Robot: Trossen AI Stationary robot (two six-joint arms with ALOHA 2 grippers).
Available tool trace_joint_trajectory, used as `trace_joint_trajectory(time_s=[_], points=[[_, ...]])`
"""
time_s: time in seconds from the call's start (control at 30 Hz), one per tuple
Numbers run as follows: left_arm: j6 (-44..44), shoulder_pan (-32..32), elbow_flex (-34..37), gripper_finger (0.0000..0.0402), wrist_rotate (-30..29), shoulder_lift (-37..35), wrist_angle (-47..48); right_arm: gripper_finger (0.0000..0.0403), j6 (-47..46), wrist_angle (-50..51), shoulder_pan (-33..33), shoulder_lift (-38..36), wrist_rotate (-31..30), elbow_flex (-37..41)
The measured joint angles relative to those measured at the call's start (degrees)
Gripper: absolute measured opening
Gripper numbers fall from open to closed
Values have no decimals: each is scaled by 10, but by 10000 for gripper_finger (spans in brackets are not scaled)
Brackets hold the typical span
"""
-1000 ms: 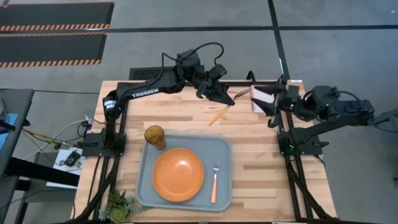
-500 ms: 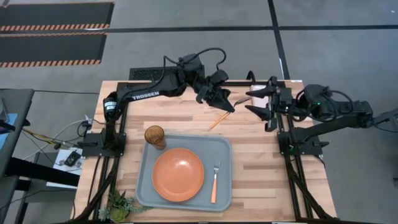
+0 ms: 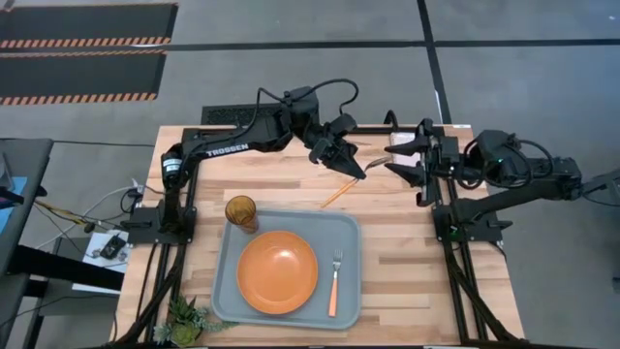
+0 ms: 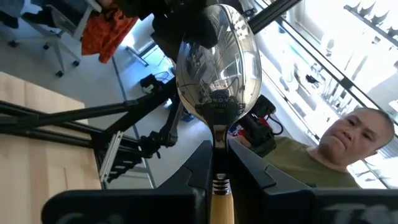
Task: Pick and place plate/cup/fork/spoon on tray
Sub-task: Put the yellow spoon on the gray serving tray to the right of the light orange fork
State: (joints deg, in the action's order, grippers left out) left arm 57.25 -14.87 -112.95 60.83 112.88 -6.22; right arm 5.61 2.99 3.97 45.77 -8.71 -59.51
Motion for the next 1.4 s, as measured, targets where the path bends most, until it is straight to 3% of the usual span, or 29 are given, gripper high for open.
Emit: trace_joint_trajectory(time_s=[0.2,0.7,0.97,1.23,1.4], points=[[19,0,0,23,15,0,6,161,-1,6,0,-1,13,0],[16,0,0,23,13,0,14,15,-2,39,0,-1,13,0],[17,0,0,27,-8,0,29,5,-15,44,0,2,3,0],[8,-12,0,118,-32,0,32,3,-38,47,0,-19,-48,1],[-23,-31,0,162,-31,0,78,2,-88,103,-1,-60,-80,0]])
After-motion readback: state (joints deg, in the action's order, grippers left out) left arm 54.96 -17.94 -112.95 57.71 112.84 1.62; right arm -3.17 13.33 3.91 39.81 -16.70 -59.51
